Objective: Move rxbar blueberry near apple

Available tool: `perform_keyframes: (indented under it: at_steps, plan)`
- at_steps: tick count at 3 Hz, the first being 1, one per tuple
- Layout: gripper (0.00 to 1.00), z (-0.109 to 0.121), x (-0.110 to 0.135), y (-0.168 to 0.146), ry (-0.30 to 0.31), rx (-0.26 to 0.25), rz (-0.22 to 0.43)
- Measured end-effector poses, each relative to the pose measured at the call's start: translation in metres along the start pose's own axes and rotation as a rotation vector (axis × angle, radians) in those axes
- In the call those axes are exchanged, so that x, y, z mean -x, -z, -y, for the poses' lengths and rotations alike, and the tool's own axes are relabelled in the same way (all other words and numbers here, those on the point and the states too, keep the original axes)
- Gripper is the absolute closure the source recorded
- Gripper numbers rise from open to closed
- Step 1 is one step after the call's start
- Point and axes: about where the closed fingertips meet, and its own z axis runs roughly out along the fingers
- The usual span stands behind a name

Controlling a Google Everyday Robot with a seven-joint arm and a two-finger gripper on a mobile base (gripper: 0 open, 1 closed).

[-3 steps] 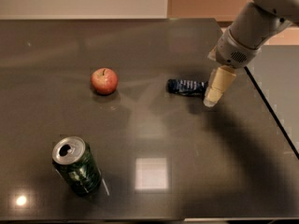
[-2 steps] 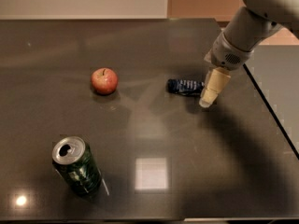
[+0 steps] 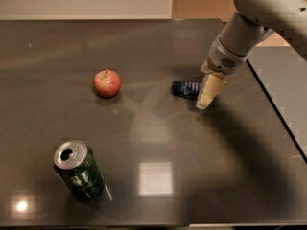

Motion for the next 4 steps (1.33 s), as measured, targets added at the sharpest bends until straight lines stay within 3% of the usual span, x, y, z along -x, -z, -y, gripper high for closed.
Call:
perform_keyframes:
  at_steps: [3, 4]
  plan:
    - [0.87, 0.0005, 0.0014, -0.0152, 0.015, 0.042, -0.021]
    - [1.00, 0.0004, 0.0029, -0.0145, 0.018, 0.042, -0.020]
